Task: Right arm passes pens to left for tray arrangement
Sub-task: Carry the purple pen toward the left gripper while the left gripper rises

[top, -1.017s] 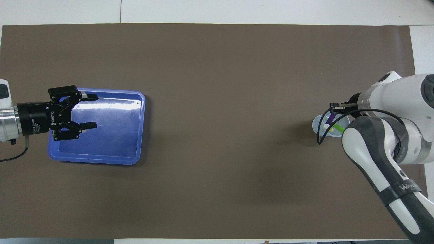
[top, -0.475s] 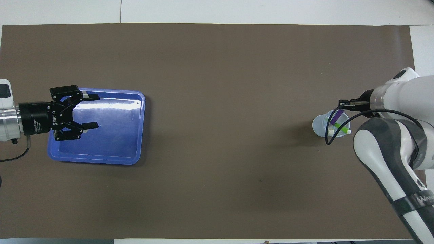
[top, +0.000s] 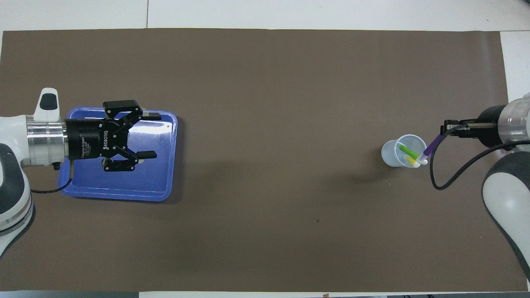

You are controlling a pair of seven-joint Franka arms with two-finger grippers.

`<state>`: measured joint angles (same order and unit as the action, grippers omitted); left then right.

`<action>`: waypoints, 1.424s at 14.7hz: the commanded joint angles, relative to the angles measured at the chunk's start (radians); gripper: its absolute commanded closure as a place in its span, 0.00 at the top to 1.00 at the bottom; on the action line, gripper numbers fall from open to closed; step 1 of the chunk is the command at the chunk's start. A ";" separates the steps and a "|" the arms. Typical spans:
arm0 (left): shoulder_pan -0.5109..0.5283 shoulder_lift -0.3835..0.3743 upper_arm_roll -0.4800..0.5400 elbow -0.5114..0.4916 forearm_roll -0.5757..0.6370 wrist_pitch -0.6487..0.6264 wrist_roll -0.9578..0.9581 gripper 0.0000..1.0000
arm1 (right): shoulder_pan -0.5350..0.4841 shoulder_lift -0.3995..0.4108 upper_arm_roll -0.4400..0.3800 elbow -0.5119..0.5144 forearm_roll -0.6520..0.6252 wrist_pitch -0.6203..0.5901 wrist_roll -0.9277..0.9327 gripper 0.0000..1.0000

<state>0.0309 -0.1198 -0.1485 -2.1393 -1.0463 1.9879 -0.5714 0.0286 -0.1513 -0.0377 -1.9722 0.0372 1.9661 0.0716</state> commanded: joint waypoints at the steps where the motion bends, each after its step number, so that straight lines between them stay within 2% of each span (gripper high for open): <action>1: -0.054 0.009 0.007 0.012 -0.024 0.038 -0.086 1.00 | -0.012 0.022 0.022 0.050 0.039 -0.041 0.110 0.00; 6: -0.069 0.009 0.006 0.010 -0.027 0.051 -0.131 1.00 | -0.009 0.024 0.120 0.050 0.246 -0.030 0.497 0.00; 12: -0.069 -0.001 0.007 0.010 -0.034 0.051 -0.173 1.00 | -0.004 0.056 0.323 0.091 0.423 0.098 1.093 0.00; 16: -0.069 -0.026 0.009 0.010 -0.034 0.051 -0.231 1.00 | -0.001 0.128 0.427 0.185 0.429 0.146 1.368 0.00; 21: -0.086 -0.073 0.003 0.012 -0.028 0.054 -0.373 1.00 | 0.002 0.239 0.538 0.283 0.429 0.221 1.614 0.00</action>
<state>-0.0316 -0.1633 -0.1501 -2.1218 -1.0666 2.0254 -0.8721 0.0381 0.0158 0.4595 -1.7558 0.4498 2.1630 1.6089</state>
